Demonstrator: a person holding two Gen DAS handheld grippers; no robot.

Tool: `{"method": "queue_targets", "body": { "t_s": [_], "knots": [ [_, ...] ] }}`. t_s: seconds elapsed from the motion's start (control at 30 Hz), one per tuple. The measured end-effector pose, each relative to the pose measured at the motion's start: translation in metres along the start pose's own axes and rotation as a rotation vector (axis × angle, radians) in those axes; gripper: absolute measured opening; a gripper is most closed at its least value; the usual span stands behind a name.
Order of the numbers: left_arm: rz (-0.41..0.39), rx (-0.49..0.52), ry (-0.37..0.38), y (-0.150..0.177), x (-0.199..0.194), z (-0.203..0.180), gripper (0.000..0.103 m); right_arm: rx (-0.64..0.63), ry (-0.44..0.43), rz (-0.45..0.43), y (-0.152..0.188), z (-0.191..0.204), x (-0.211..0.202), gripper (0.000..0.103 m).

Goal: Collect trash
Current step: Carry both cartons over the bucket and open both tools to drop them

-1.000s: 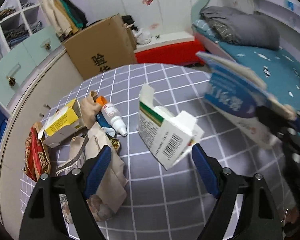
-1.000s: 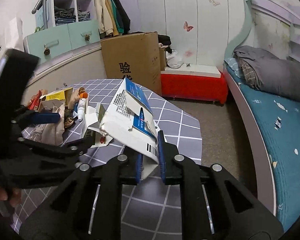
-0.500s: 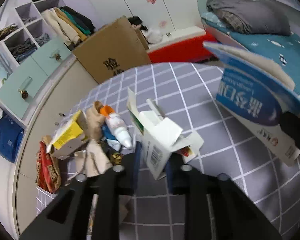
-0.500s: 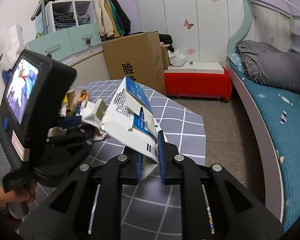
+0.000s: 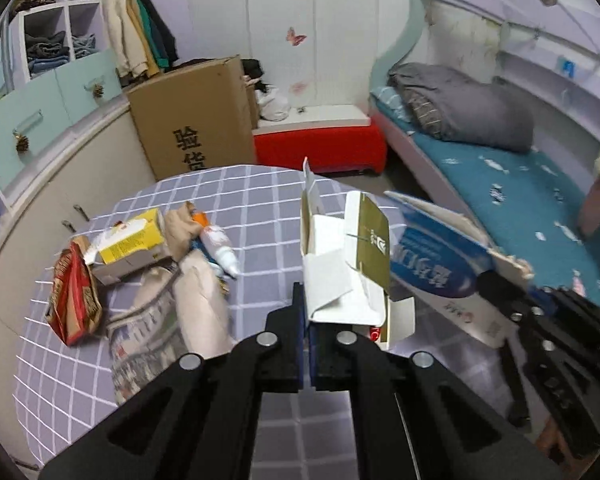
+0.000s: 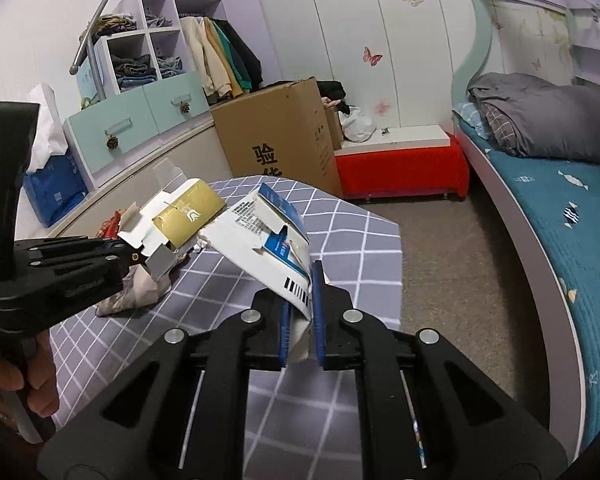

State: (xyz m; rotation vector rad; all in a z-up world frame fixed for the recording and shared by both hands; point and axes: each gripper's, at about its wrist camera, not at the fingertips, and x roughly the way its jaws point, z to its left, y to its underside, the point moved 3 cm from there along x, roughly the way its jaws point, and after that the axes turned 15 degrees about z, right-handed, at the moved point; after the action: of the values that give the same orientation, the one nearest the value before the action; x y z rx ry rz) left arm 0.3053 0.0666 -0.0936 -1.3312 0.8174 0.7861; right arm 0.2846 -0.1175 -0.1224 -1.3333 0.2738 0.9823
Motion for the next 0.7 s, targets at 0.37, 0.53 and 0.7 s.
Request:
{"method": "queue_targets", "body": {
  "t_s": [0.37, 0.53, 0.7],
  "knots": [
    [0.020, 0.141, 0.181, 0.036, -0.021, -0.097, 0.002, 0.164, 0.035, -0.114, 0.052, -0.056, -0.083, 0.009],
    [0.076, 0.234, 0.247, 0.056, -0.002, -0.160, 0.002, 0.326, 0.067, -0.107, 0.107, -0.108, -0.098, 0.009],
    [0.181, 0.306, 0.291, 0.084, 0.045, -0.222, 0.002, 0.491, 0.120, -0.037, 0.175, -0.163, -0.087, 0.009]
  ]
}}
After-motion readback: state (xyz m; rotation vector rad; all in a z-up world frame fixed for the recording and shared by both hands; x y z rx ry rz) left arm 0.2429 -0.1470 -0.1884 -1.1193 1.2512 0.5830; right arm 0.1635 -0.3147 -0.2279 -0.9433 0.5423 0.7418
